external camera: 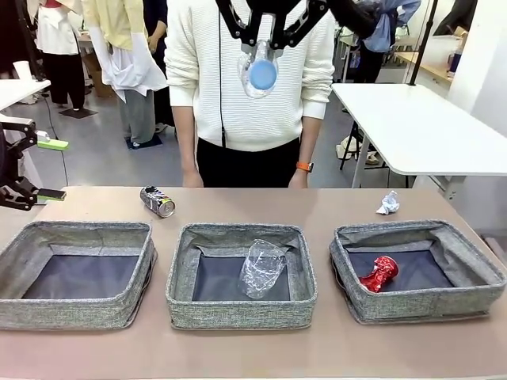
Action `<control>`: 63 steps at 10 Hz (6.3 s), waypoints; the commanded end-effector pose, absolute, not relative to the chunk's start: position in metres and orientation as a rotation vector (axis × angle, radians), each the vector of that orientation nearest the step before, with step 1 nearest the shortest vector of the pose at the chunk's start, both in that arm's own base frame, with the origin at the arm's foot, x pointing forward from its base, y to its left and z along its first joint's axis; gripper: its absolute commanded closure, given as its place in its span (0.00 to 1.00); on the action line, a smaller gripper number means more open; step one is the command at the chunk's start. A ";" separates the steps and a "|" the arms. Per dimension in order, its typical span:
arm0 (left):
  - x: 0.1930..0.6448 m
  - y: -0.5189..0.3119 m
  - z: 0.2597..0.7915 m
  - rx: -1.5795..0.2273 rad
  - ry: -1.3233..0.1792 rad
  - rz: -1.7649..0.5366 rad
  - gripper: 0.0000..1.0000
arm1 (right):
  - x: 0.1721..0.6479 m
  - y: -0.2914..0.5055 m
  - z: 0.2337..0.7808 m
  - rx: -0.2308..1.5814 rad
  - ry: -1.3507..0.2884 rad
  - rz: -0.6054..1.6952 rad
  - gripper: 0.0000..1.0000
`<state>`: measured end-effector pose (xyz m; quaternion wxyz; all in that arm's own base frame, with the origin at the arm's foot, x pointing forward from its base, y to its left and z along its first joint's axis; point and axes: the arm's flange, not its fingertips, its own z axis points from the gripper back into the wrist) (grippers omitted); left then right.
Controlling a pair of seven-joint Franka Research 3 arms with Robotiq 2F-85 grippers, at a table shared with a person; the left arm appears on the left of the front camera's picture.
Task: Sort the waste into the appropriate baskets.
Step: Place the picked waste into the Fabric basket indicated by the person.
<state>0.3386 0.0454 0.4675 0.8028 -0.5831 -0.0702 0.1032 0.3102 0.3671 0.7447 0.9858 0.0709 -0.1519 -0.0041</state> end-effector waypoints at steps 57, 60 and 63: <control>0.336 0.048 0.467 -1.247 -0.152 0.197 0.00 | 0.302 0.151 0.609 1.232 0.057 -0.125 0.00; 0.336 0.048 0.467 -1.247 -0.152 0.197 0.00 | 0.282 0.066 0.591 1.281 -0.044 -0.209 0.00; 0.336 0.048 0.467 -1.247 -0.152 0.197 0.00 | 0.258 0.020 0.521 1.254 -0.124 -0.264 0.00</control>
